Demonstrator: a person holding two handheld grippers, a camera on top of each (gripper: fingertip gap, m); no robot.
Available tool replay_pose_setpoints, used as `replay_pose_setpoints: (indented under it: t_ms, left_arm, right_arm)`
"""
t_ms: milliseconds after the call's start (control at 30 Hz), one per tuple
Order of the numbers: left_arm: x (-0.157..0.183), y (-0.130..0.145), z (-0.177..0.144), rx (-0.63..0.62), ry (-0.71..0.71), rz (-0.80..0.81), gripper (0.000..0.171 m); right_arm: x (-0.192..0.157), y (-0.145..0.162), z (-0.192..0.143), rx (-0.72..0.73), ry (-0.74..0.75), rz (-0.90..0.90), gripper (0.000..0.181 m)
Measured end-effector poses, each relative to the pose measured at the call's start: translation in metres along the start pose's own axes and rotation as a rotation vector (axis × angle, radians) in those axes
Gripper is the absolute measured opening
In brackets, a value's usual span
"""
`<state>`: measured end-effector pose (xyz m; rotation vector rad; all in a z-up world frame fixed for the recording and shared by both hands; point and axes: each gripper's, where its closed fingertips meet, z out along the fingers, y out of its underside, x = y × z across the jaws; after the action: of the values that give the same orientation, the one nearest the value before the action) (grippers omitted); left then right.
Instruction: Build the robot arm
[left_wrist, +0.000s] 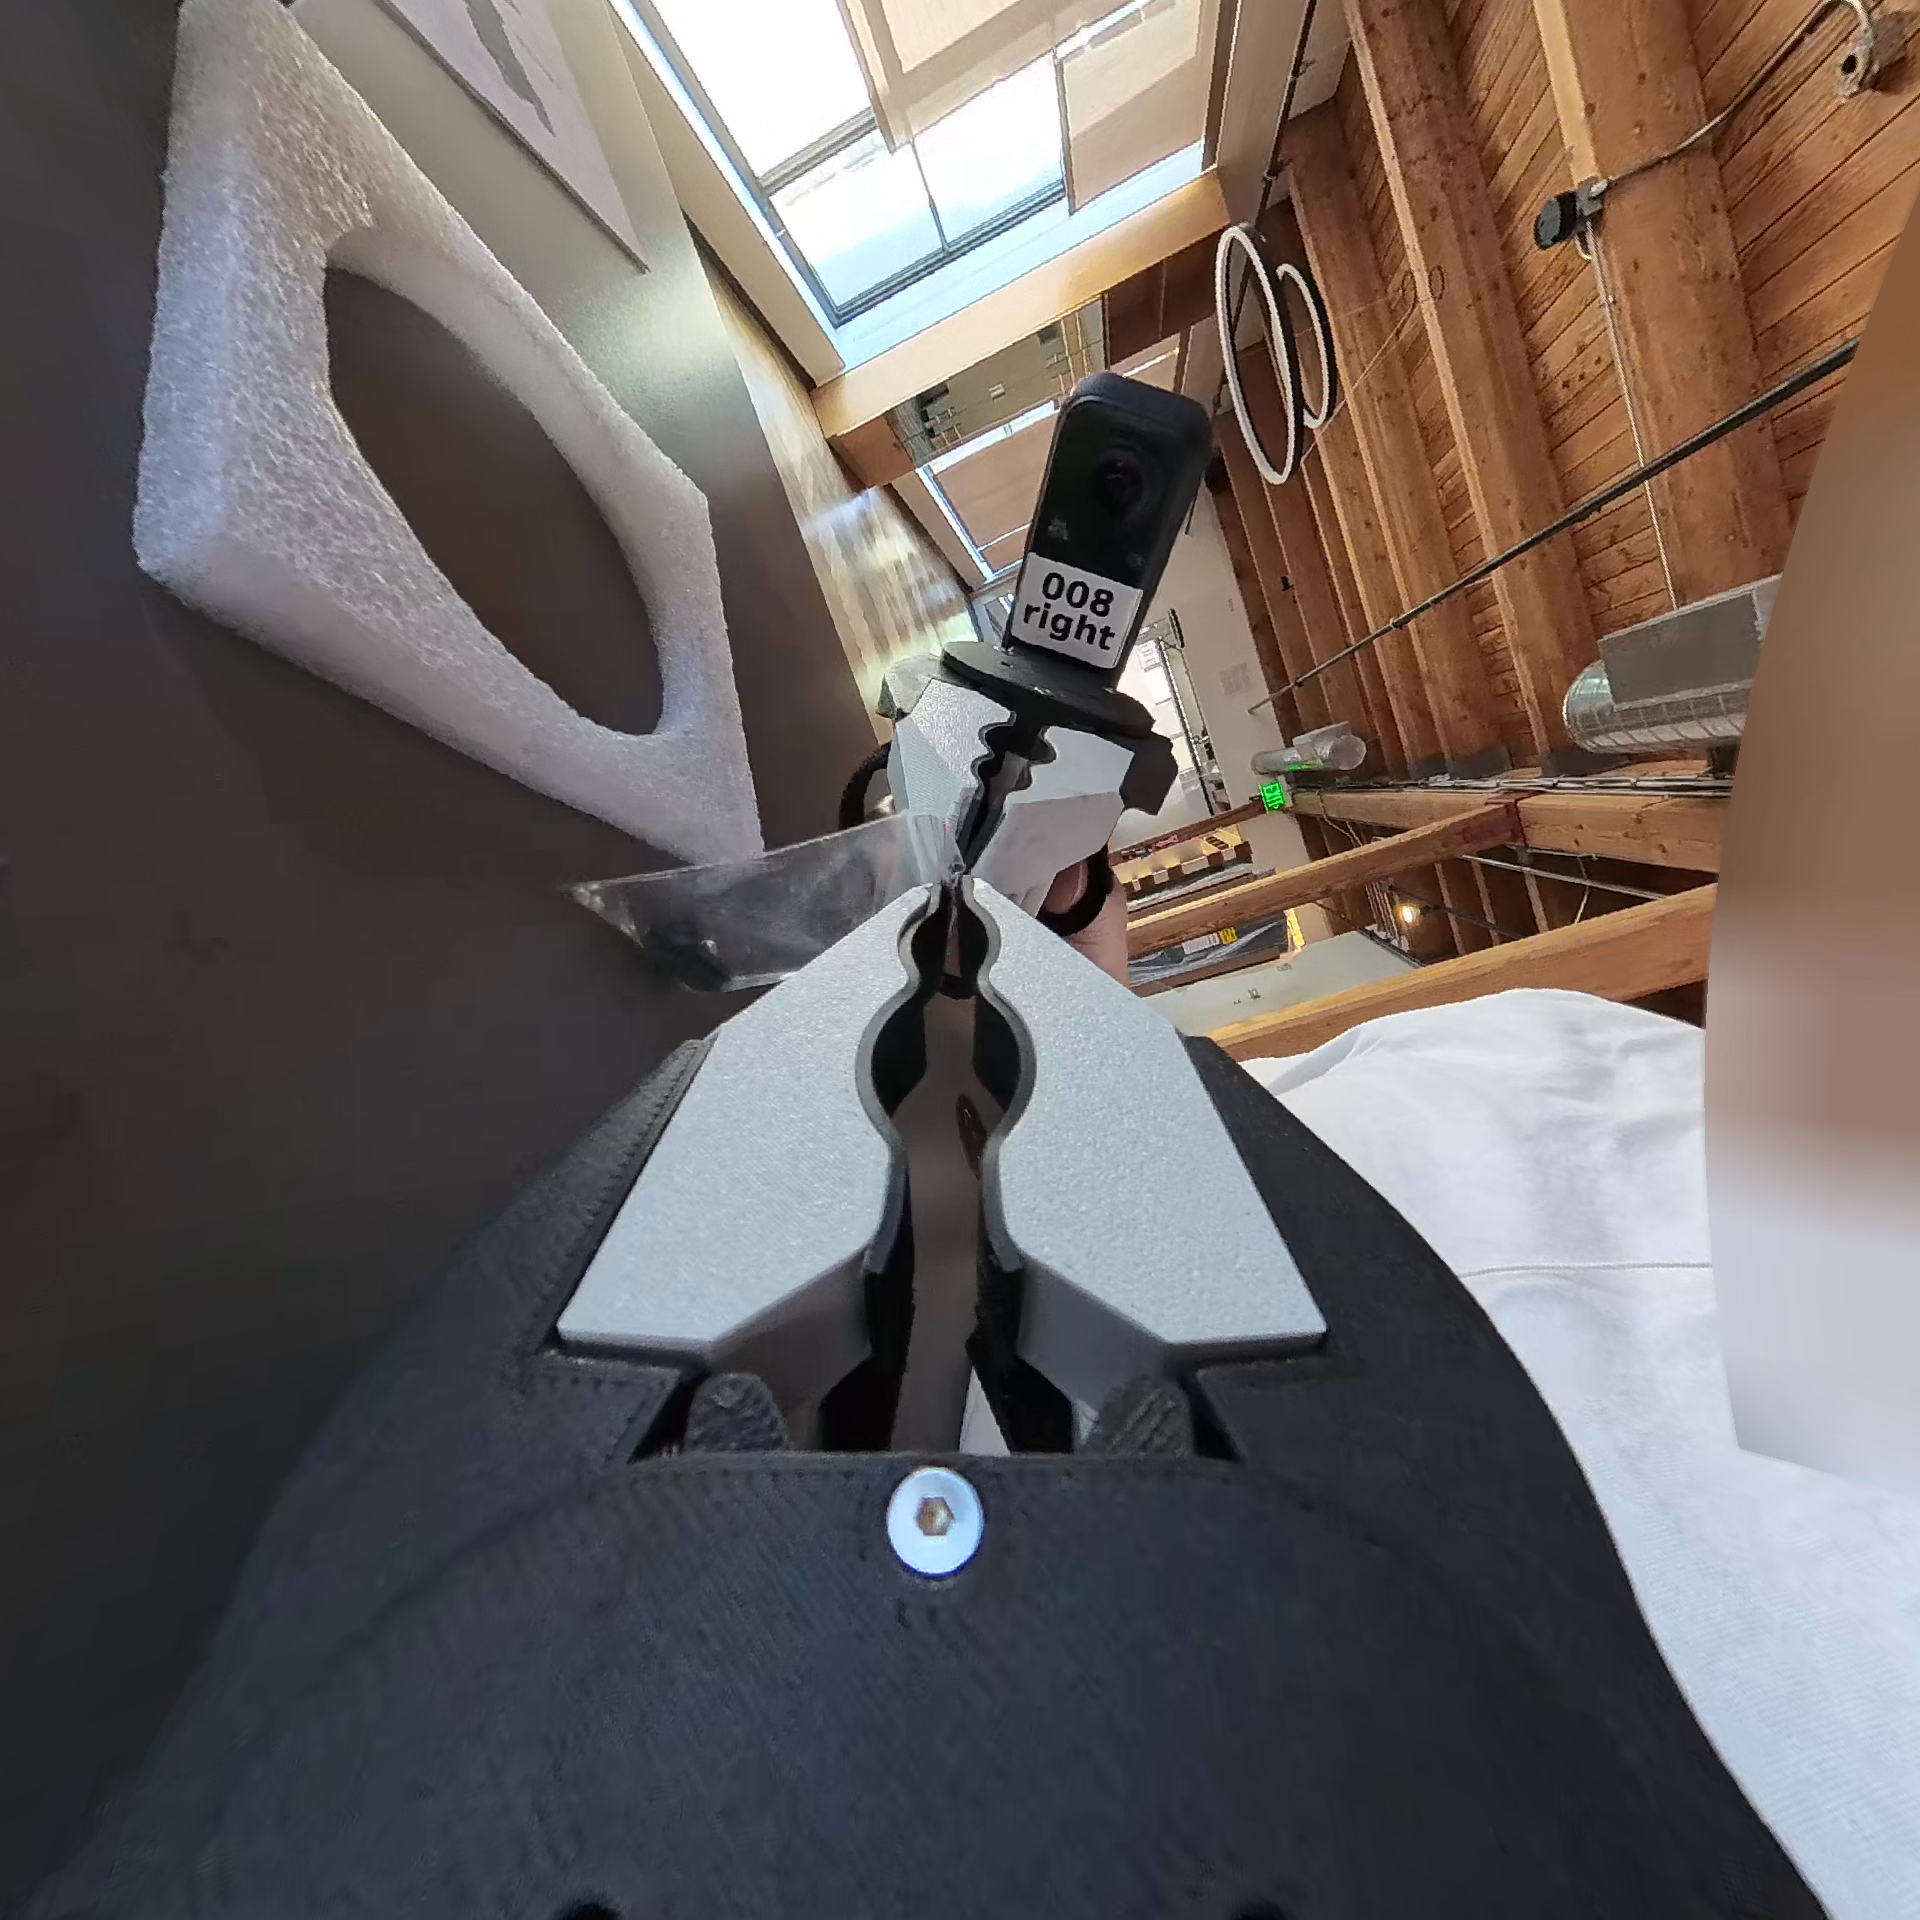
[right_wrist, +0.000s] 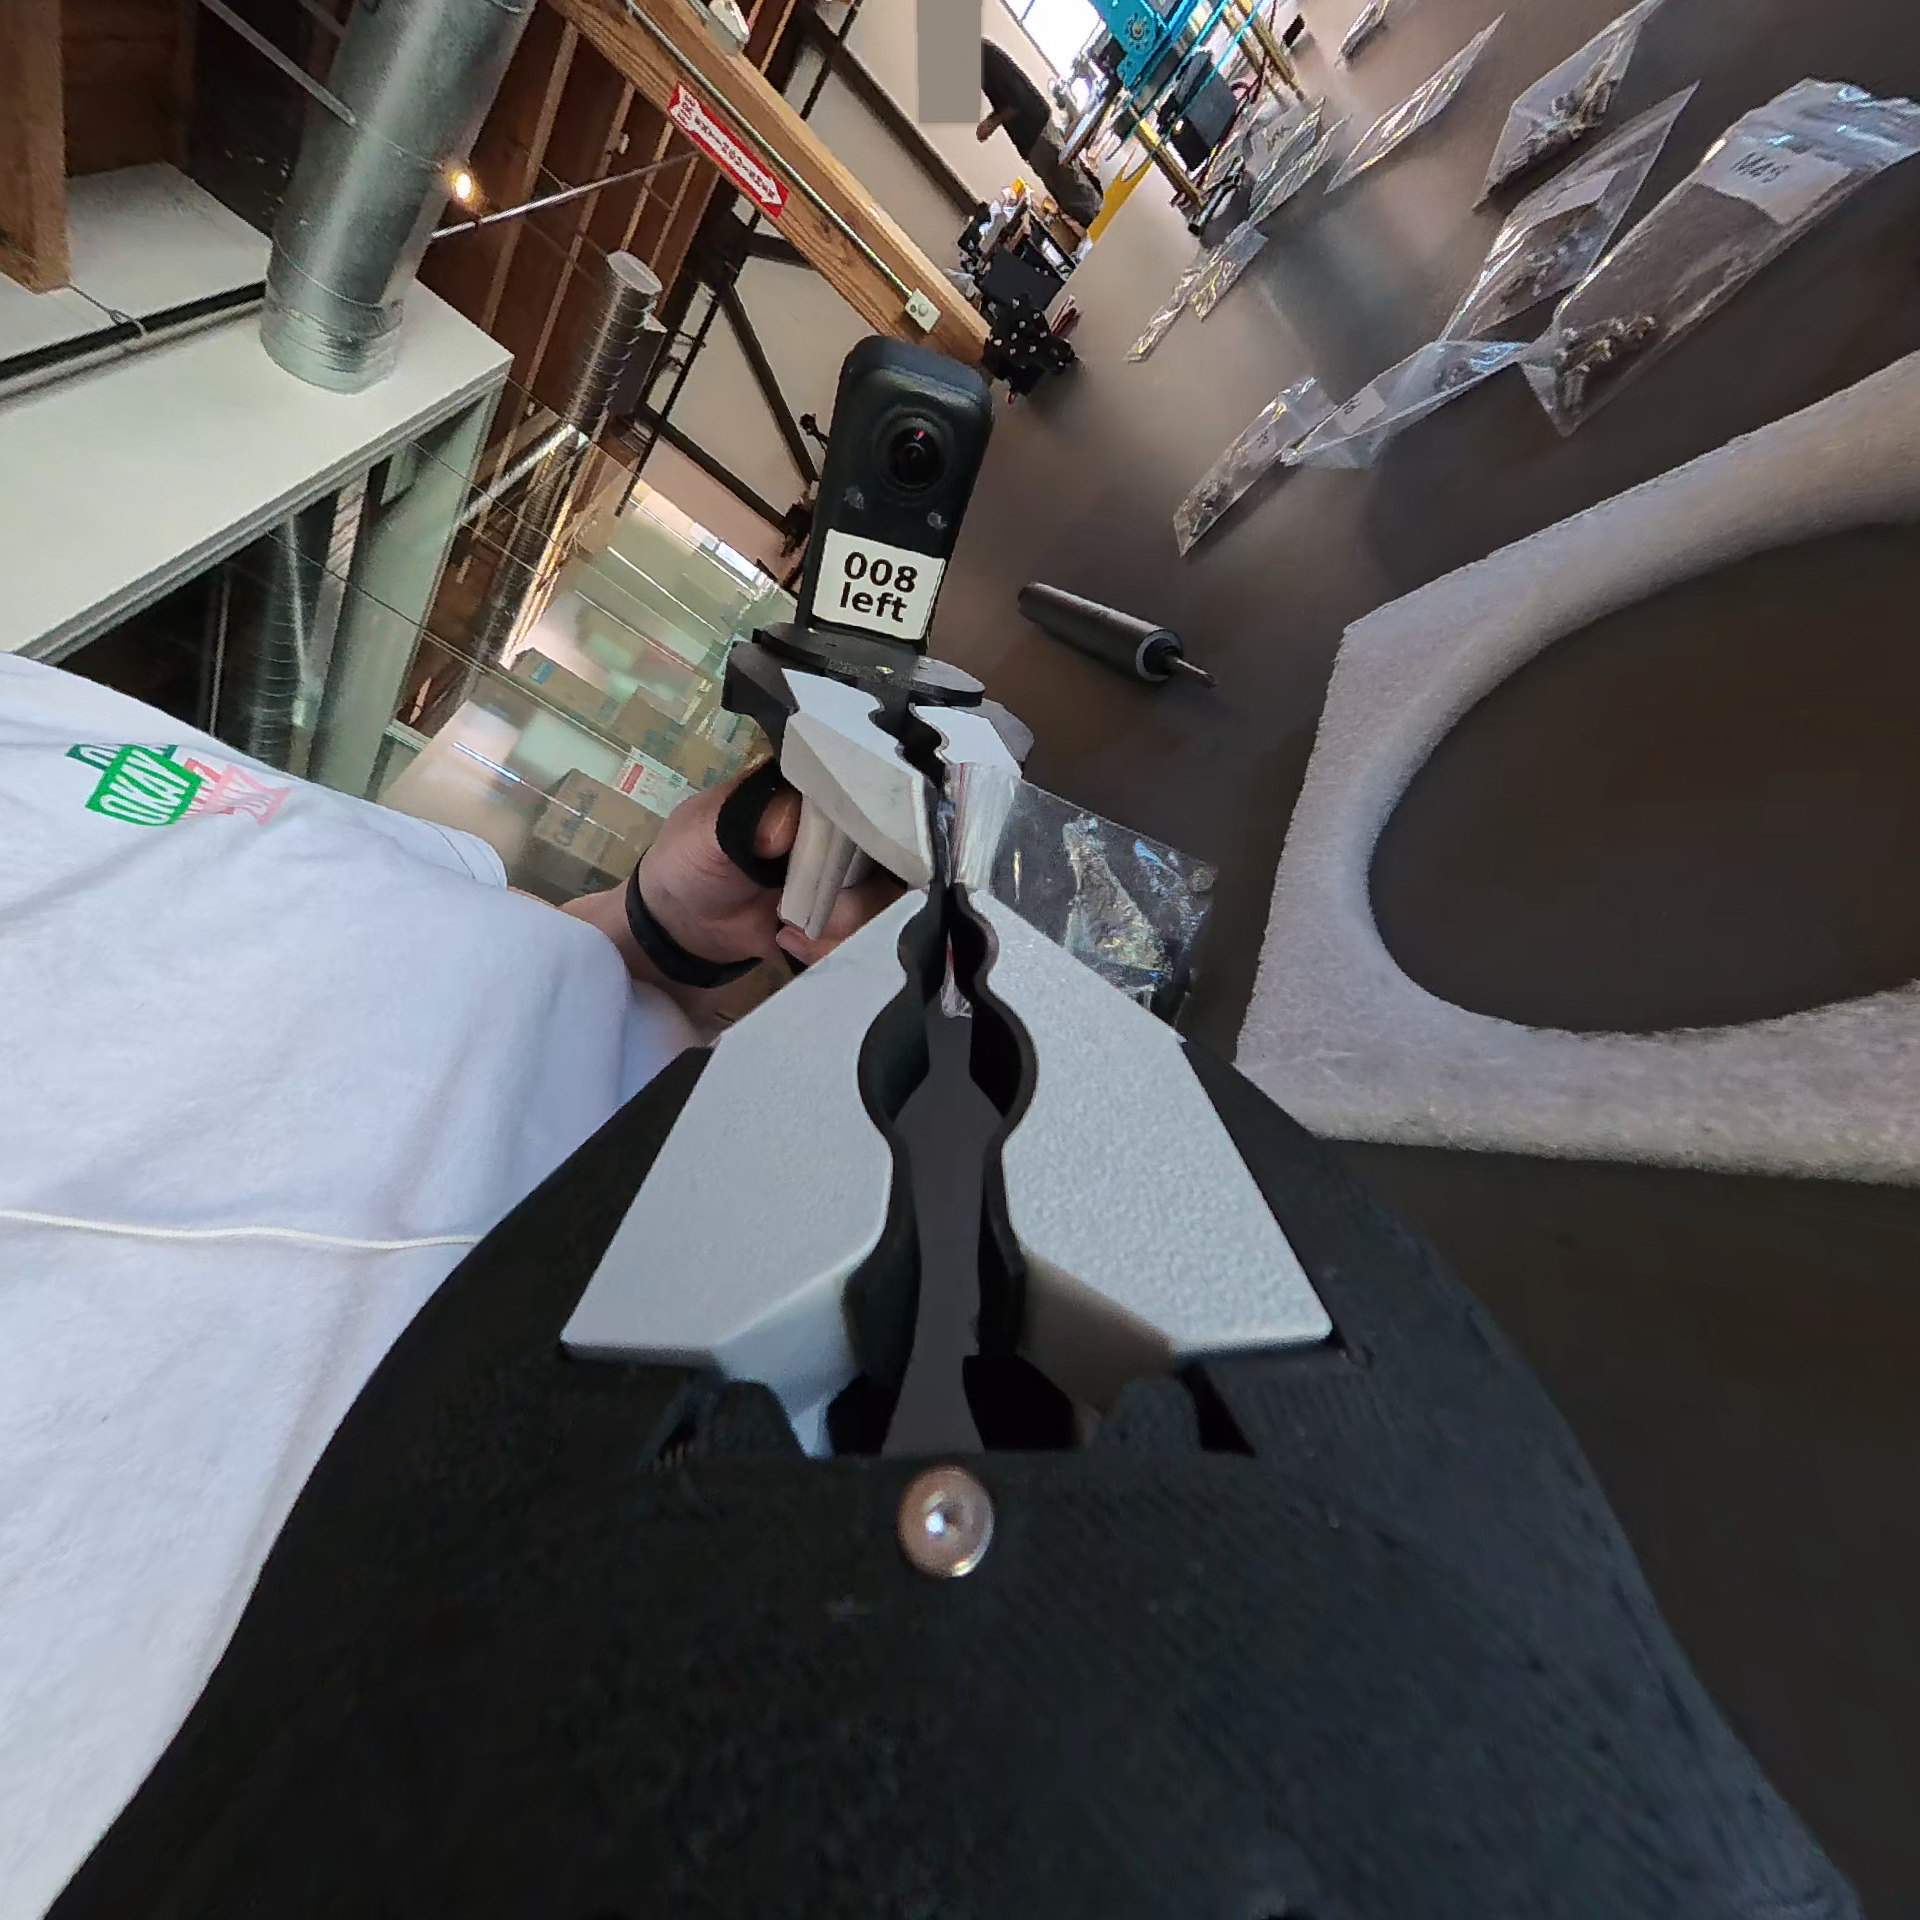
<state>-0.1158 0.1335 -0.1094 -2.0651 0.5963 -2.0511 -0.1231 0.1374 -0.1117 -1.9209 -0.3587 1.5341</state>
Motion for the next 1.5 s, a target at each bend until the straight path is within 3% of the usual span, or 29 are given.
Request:
replay_pose_setpoints:
  t_ms: [467, 633, 800, 900, 1067, 1200, 1433, 1467, 1500]
  left_arm:
    - [0.0, 0.0, 0.002, -0.012, -0.011, 0.028, 0.0]
    - [-0.004, 0.007, 0.004, -0.068, -0.057, 0.091, 0.0]
    - [-0.003, 0.013, 0.006, -0.104, -0.086, 0.155, 0.0]
    - [-0.003, 0.016, 0.007, -0.124, -0.097, 0.187, 0.0]
    - [-0.002, 0.019, 0.007, -0.144, -0.098, 0.209, 0.0]
    - [-0.003, 0.018, 0.006, -0.143, -0.098, 0.201, 0.0]
    - [-0.004, 0.017, 0.004, -0.148, -0.105, 0.205, 0.0]
    - [-0.004, 0.018, 0.004, -0.152, -0.107, 0.209, 0.0]
    - [-0.004, 0.018, 0.004, -0.156, -0.109, 0.214, 0.0]
  right_arm:
    - [0.0, -0.003, -0.004, 0.027, -0.032, 0.061, 0.0]
    - [-0.004, -0.005, -0.004, 0.024, -0.056, 0.066, 0.002]
    - [-0.001, 0.004, -0.003, -0.057, -0.01, 0.017, 0.009]
    - [-0.004, 0.007, -0.004, -0.079, -0.034, 0.019, 0.0]
    - [-0.003, 0.012, -0.004, -0.1, -0.027, 0.022, 0.0]
    - [0.006, 0.005, -0.009, -0.06, 0.056, -0.033, 0.0]
    - [0.001, 0.0, -0.014, -0.035, 0.006, -0.003, 0.0]
    - [-0.003, -0.001, -0.013, -0.034, -0.016, 0.006, 0.0]
    - [-0.004, 0.0, -0.011, -0.039, -0.02, 0.013, 0.013]
